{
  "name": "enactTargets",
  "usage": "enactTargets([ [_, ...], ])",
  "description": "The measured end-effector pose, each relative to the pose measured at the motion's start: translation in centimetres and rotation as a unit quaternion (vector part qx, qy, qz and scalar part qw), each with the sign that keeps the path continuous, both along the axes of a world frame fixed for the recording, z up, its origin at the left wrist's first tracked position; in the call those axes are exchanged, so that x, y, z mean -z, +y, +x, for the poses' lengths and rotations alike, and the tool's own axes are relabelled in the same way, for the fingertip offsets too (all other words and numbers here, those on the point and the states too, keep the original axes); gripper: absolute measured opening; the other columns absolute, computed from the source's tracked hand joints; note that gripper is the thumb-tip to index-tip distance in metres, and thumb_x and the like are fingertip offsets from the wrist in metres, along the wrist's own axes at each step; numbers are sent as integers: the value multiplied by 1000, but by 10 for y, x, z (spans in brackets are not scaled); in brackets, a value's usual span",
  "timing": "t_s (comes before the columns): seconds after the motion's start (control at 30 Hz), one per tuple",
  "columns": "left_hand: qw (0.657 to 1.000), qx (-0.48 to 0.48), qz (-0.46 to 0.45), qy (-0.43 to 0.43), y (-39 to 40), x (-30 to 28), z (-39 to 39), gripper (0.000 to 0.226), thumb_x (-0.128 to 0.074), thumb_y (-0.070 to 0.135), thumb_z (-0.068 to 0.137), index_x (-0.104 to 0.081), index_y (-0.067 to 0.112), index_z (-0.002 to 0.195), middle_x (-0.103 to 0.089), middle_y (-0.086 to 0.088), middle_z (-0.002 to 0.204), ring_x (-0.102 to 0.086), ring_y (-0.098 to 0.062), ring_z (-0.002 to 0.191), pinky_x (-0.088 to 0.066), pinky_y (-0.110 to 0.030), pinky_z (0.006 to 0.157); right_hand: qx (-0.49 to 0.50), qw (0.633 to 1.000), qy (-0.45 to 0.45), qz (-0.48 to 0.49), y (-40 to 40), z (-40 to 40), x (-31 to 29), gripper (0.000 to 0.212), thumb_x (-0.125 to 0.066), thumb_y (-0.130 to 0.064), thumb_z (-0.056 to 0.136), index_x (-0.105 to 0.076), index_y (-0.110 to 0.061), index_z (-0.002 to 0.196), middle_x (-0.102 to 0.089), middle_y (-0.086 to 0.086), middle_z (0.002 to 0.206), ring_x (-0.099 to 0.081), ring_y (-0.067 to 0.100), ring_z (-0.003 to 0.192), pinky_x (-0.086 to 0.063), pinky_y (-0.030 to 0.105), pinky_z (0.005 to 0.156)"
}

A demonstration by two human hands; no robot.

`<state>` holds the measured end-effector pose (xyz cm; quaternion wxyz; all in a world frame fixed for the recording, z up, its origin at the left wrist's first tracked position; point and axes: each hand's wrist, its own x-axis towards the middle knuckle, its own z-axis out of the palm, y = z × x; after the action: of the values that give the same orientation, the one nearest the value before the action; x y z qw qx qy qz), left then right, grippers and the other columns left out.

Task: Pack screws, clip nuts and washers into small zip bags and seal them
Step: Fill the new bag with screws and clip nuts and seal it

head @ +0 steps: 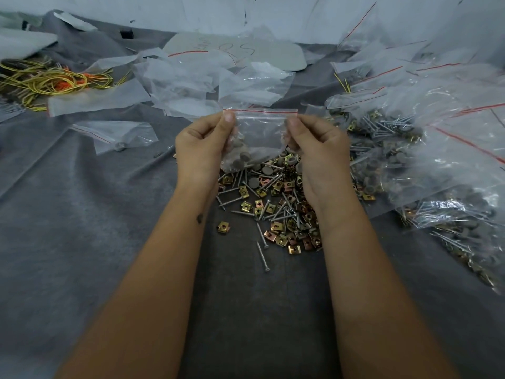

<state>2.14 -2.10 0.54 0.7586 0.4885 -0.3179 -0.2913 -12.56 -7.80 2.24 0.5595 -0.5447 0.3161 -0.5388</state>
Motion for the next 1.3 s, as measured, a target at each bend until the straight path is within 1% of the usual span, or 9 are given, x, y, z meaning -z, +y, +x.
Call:
enactTargets([
  [0.1, 1000, -4, 9, 16, -1, 1, 2, 9, -68, 13, 90, -71, 11, 81, -65, 8, 60, -55, -4, 53, -50, -19, 56, 21, 999, 35, -8, -3, -2, 1, 6, -68, -10, 89, -72, -15, 90, -70, -6, 74, -64, 7, 73, -50, 18, 69],
  [0.23, 1000, -1, 15, 2, 0, 2, 3, 7, -68, 14, 91, -72, 10, 87, -68, 8, 65, -56, -6, 60, -50, -22, 61, 61, 995, 78, -31, -4, -2, 3, 11, -70, -11, 87, -71, -21, 84, -70, -7, 77, -63, 4, 74, -50, 16, 70],
  [0.4, 999, -3, 23, -21, -1, 5, 3, 10, -69, 17, 90, -73, 18, 81, -63, 2, 70, -52, -14, 68, -51, -31, 71, 87, 990, 94, -54, -5, -3, 4, 11, -69, -11, 88, -70, -21, 82, -67, -6, 77, -61, 2, 73, -52, 17, 70],
  [0.5, 999, 1, 24, -41, -1, 6, 3, 16, -65, 17, 93, -70, 18, 78, -61, 0, 71, -51, -17, 70, -49, -26, 68, 83, 990, 102, -57, -4, -1, 4, 11, -69, -13, 87, -70, -22, 81, -67, -8, 75, -60, 3, 72, -52, 18, 69],
  [0.63, 999, -2, 20, -42, -1, 6, 1, 18, -63, 15, 94, -68, 15, 77, -61, 3, 67, -51, -7, 61, -46, -18, 60, 52, 994, 78, -49, -1, 1, 3, 15, -69, -11, 86, -70, -23, 79, -66, -11, 70, -59, 4, 70, -52, 16, 67],
  [0.8, 999, 18, 7, -28, -1, 5, 0, 12, -63, 14, 94, -69, 12, 84, -66, -1, 75, -58, -19, 74, -54, -31, 74, 41, 993, 94, -55, -2, 1, 5, 12, -70, -14, 86, -71, -24, 80, -67, -9, 73, -60, 5, 72, -53, 19, 70],
  [0.97, 999, 39, 16, -21, 0, 3, -2, 14, -64, 12, 93, -70, 14, 81, -68, 7, 70, -60, -5, 69, -50, -20, 68, 45, 991, 108, -59, -2, 2, 7, 11, -68, -14, 89, -70, -23, 82, -67, -10, 74, -61, 2, 72, -51, 17, 69],
  [1.1, 999, 36, 11, -36, 0, 3, -1, 12, -64, 12, 93, -70, 13, 83, -68, 7, 70, -59, -9, 71, -51, -25, 73, 22, 996, 67, -47, 1, 2, 3, 17, -71, -9, 84, -71, -24, 77, -68, -13, 70, -62, 1, 71, -52, 17, 69],
  [1.3, 998, 60, 14, -35, 1, 1, -2, 14, -69, 19, 87, -74, 21, 74, -67, 7, 69, -58, -8, 67, -49, -20, 65, 17, 995, 83, -52, 3, 3, 3, 16, -72, -9, 83, -71, -23, 75, -69, -10, 71, -64, 7, 72, -57, 24, 70],
])
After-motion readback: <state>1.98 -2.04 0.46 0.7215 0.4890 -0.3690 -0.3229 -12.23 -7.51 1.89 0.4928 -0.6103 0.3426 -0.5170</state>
